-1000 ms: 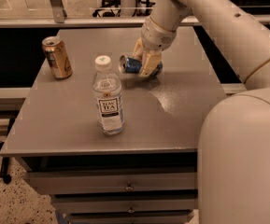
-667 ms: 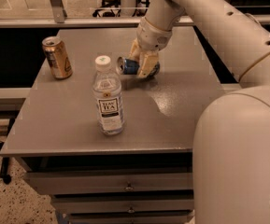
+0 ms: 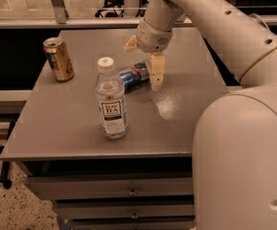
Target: Knock redbull can over
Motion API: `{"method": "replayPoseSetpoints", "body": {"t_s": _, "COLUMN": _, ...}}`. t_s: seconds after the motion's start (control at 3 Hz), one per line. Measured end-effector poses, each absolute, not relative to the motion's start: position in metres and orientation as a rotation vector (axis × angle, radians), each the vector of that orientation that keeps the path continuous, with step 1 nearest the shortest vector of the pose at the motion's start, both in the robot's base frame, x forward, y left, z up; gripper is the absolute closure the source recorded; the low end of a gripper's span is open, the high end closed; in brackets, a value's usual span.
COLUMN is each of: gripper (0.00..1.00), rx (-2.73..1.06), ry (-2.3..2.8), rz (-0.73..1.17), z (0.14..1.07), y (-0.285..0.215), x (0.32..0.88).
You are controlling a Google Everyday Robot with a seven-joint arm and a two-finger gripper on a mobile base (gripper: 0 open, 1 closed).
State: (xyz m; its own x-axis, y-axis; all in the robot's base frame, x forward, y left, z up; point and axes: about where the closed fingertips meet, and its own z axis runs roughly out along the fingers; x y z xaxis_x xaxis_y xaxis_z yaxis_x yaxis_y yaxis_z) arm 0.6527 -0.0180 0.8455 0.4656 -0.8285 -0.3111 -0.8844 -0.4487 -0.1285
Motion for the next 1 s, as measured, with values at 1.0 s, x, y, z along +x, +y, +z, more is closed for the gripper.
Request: {"method": "replayPoseSetpoints", "body": {"t_s": 1.0, "gripper": 0.0, "rx": -2.244, "ry": 1.627, "rz": 0.21, "z": 0.857, "y": -0.048, "x": 0.659}}
